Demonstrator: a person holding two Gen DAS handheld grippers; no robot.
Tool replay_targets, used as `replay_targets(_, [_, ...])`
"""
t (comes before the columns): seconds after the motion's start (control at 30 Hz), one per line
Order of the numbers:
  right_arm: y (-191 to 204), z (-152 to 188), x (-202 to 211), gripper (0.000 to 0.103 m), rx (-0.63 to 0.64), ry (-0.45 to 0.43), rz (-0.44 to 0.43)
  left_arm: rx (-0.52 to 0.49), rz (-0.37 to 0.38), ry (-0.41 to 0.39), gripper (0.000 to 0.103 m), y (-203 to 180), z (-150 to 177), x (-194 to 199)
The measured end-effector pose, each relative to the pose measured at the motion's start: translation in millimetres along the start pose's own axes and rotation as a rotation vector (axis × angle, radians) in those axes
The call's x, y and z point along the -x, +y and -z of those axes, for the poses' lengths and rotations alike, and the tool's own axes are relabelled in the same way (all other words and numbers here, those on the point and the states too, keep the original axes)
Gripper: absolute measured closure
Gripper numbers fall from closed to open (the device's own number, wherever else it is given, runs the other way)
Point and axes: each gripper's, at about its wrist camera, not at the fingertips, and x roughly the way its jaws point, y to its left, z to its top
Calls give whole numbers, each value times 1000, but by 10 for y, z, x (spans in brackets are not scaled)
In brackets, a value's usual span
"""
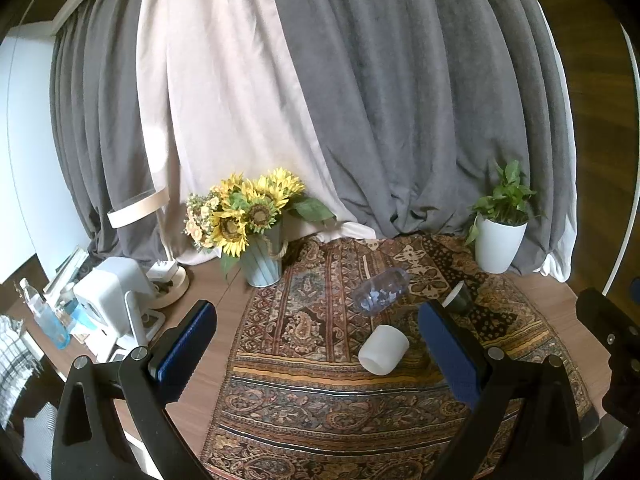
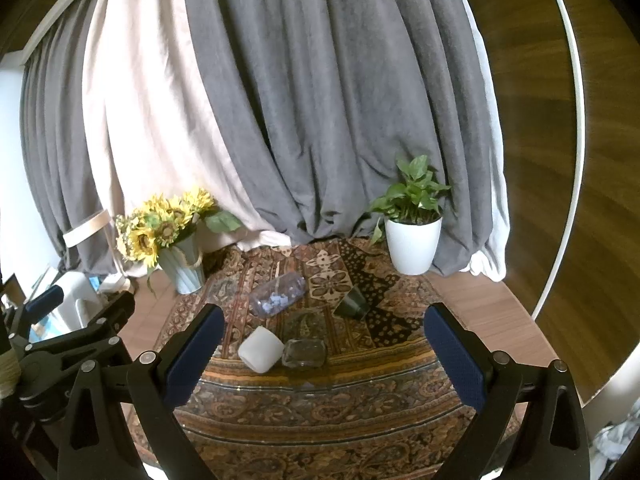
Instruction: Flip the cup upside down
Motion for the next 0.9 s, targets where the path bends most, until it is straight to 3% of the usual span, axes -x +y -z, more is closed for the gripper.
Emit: replay_targets(0.9, [-8,-2,19,3,2,-1,5,-5,0,0,0,-22,-17,25])
